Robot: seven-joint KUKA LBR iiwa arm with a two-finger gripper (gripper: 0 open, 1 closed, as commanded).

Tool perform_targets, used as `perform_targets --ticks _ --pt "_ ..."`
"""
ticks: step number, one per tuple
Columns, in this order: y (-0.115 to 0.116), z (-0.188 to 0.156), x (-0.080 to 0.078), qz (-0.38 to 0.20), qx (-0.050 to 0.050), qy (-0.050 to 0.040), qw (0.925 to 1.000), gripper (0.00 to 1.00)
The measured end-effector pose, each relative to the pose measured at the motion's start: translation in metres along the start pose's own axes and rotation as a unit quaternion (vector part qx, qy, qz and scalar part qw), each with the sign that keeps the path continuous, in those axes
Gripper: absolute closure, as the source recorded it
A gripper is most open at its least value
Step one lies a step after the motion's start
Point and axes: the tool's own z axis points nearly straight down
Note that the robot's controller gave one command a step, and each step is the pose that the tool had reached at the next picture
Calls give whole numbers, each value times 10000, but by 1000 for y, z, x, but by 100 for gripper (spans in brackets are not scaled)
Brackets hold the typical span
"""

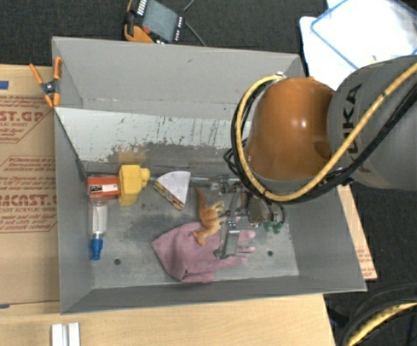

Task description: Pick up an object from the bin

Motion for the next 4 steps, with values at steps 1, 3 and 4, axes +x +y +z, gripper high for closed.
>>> perform_targets --ticks 1,3,4 --pt "0 0 0 0 0 0 10000 0" --pt "-7 63 3 -873 -2 -11 9962 0" --pt "-7 29 4 -35 2 -16 10000 0"
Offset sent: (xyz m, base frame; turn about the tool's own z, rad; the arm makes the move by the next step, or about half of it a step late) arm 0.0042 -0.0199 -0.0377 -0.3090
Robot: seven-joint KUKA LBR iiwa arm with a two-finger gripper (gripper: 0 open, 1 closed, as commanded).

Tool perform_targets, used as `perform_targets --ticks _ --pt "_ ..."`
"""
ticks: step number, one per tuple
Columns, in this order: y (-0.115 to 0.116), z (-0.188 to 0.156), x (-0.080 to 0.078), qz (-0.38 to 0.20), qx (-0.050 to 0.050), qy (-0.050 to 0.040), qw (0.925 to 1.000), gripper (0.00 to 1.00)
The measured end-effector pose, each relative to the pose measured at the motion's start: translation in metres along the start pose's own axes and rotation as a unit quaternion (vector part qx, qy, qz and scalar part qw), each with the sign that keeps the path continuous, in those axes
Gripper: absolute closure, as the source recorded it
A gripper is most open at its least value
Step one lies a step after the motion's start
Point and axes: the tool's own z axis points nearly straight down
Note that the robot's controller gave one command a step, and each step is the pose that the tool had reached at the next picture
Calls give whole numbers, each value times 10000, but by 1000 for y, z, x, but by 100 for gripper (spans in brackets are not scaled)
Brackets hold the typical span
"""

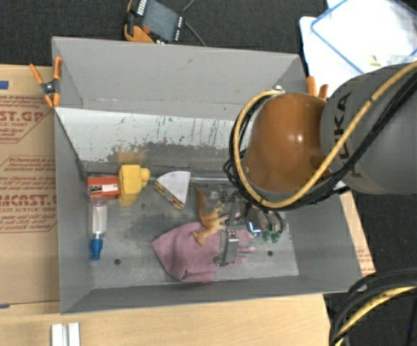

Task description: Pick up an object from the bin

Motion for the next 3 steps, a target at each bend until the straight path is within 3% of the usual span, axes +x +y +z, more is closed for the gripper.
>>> perform_targets --ticks 1,2,3 --pt "13 94 3 -407 -12 16 9992 0" --pt "2 111 -8 -965 -5 -56 9953 100" --pt "2 111 -8 -965 -6 -56 9953 100"
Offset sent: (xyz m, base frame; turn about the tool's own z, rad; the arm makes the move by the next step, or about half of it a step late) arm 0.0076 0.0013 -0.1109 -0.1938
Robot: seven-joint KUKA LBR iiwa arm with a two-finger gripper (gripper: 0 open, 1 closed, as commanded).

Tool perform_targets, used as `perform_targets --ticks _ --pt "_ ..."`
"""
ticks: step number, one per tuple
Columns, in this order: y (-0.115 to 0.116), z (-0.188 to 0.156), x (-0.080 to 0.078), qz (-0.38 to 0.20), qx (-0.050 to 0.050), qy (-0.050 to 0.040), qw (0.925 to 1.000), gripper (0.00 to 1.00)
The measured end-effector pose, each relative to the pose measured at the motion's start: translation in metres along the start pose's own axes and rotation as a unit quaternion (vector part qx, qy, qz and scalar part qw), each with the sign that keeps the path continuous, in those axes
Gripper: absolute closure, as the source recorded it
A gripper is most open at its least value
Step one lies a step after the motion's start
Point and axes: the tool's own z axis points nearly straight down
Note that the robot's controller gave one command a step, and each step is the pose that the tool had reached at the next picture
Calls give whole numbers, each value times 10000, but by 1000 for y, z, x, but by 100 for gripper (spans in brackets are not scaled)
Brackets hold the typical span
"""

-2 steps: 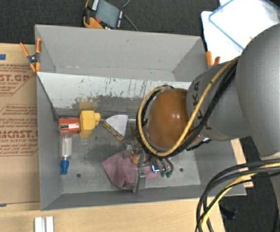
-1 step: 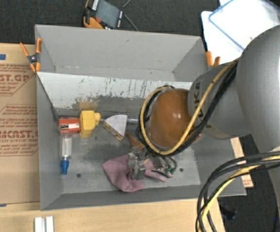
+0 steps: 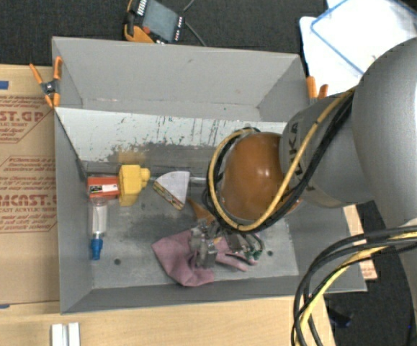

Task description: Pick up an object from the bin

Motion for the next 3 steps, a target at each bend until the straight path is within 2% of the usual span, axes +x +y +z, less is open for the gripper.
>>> perform_targets --ticks 1,2,3 --pt "5 7 -3 -106 -1 8 9999 0" --pt "5 6 -4 -105 -2 -15 9999 100" --pt "5 6 -4 -105 -2 -15 9999 100"
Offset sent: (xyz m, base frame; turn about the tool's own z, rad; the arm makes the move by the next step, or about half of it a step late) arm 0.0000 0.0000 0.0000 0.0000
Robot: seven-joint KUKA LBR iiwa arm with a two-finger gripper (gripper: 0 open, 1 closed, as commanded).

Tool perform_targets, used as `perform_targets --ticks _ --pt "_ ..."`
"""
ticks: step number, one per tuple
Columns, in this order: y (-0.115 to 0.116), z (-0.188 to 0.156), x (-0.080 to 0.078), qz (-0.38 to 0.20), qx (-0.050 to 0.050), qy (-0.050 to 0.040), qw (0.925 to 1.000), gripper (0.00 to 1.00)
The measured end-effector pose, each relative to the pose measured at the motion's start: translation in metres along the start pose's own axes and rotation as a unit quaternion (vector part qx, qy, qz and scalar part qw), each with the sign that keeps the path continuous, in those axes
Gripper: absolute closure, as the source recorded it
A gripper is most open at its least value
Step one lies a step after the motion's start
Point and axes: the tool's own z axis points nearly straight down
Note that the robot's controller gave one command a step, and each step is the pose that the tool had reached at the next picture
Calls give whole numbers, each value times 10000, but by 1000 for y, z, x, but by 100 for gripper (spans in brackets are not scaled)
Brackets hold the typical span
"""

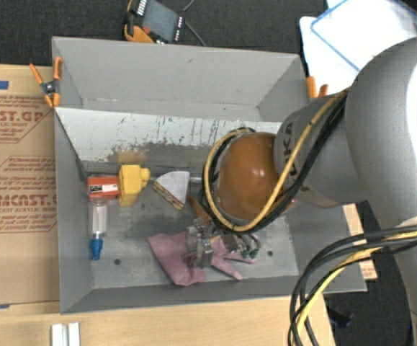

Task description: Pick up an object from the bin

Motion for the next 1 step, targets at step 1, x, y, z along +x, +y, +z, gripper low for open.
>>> perform_targets --ticks 1 --pt "1 1 -9 18 -2 21 10000 100"
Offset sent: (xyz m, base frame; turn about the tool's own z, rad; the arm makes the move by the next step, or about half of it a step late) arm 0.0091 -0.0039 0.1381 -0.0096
